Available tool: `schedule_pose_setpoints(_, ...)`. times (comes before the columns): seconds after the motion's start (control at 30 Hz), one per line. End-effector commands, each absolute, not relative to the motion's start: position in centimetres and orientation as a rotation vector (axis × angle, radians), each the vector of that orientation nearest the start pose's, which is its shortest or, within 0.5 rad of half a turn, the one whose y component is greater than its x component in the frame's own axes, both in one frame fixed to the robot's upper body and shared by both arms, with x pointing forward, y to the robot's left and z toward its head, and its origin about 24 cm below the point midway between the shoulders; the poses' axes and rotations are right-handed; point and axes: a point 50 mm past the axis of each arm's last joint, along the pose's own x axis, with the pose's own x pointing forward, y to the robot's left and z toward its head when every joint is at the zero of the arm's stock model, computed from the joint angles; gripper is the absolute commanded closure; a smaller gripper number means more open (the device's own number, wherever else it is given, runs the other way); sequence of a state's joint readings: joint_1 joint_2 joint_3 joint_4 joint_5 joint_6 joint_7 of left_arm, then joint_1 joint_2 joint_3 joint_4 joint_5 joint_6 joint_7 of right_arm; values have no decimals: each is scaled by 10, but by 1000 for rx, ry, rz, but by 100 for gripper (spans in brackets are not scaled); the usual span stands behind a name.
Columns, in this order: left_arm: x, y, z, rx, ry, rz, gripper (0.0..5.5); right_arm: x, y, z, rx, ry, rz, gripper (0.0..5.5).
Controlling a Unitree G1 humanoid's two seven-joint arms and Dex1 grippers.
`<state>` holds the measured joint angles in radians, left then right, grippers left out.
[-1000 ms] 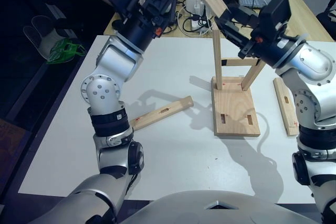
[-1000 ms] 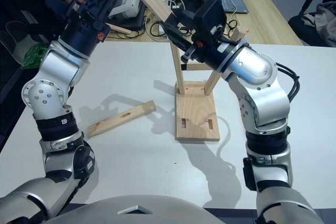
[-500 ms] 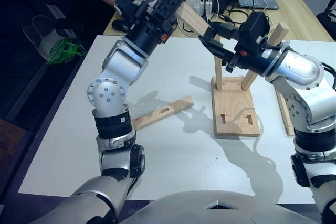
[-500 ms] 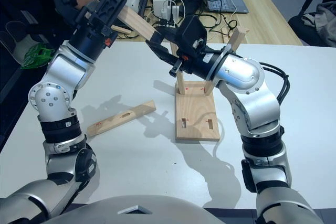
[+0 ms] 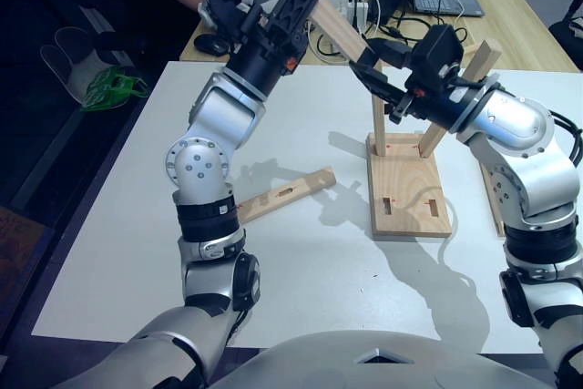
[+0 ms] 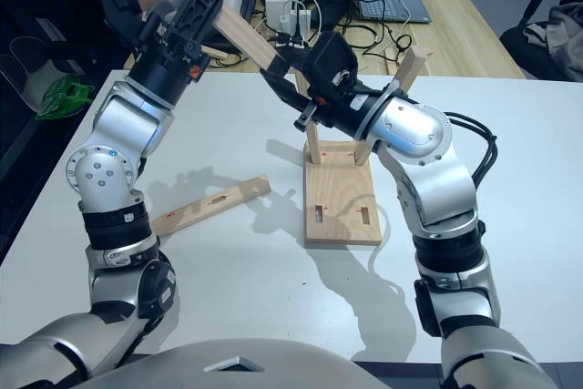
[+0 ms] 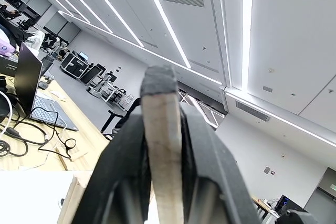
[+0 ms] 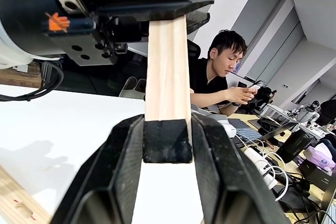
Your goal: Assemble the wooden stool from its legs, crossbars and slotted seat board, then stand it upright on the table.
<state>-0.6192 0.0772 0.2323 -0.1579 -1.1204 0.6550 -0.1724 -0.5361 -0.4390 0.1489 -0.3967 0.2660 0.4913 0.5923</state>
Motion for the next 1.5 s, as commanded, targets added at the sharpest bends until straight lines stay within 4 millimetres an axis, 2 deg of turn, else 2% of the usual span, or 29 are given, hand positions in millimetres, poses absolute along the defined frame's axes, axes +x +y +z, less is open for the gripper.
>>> schedule_pose_setpoints(0.03, 308, 115, 225, -848, -209, -782, 508, 277, -104, 214, -379, -296, 898, 421)
schedule_pose_setpoints(0.07, 308, 114, 226, -855, -210, -776, 509, 277, -104, 212, -389, -286, 892, 421)
schedule_pose_setpoints(0.1, 308, 113, 226, -858, -213, -769, 509, 278, -104, 209, -401, -274, 890, 392)
schedule_pose_setpoints(0.27, 312, 118, 227, -838, -221, -702, 510, 273, -120, 177, -497, -73, 940, 316)
schedule_pose_setpoints(0.37, 317, 125, 227, -804, -231, -653, 510, 269, -141, 165, -533, 40, 936, 266)
schedule_pose_setpoints(0.43, 320, 130, 227, -772, -239, -619, 510, 264, -164, 158, -562, 125, 921, 251)
schedule_pose_setpoints(0.5, 321, 136, 226, -748, -246, -576, 510, 253, -196, 144, -610, 262, 921, 283)
schedule_pose_setpoints(0.6, 323, 139, 224, -735, -249, -545, 510, 224, -251, 108, -767, 573, 931, 331)
schedule_pose_setpoints(0.63, 322, 139, 224, -734, -251, -545, 510, 213, -264, 95, -791, 667, 948, 351)
schedule_pose_setpoints(0.7, 322, 137, 225, -733, -252, -550, 510, 196, -278, 76, -794, 781, 983, 382)
schedule_pose_setpoints(0.8, 322, 135, 227, -733, -248, -560, 510, 177, -277, 49, -732, 855, 1070, 439)
schedule_pose_setpoints(0.9, 323, 134, 228, -734, -239, -563, 510, 179, -267, 32, -671, 829, 1114, 491)
schedule_pose_setpoints(1.03, 323, 133, 227, -736, -227, -563, 510, 209, -254, 18, -658, 713, 1138, 549)
schedule_pose_setpoints(1.13, 322, 131, 226, -740, -210, -571, 510, 227, -246, 12, -697, 603, 1166, 550)
schedule_pose_setpoints(1.23, 322, 126, 225, -742, -192, -586, 510, 258, -232, 12, -703, 478, 1130, 550)
schedule_pose_setpoints(1.3, 320, 120, 223, -705, -166, -612, 510, 271, -228, 10, -733, 433, 1086, 550)
schedule_pose_setpoints(1.4, 316, 116, 214, -625, -109, -654, 510, 279, -228, 4, -747, 397, 1014, 550)
schedule_pose_setpoints(1.5, 308, 110, 209, -544, -80, -735, 510, 276, -235, 2, -686, 379, 955, 550)
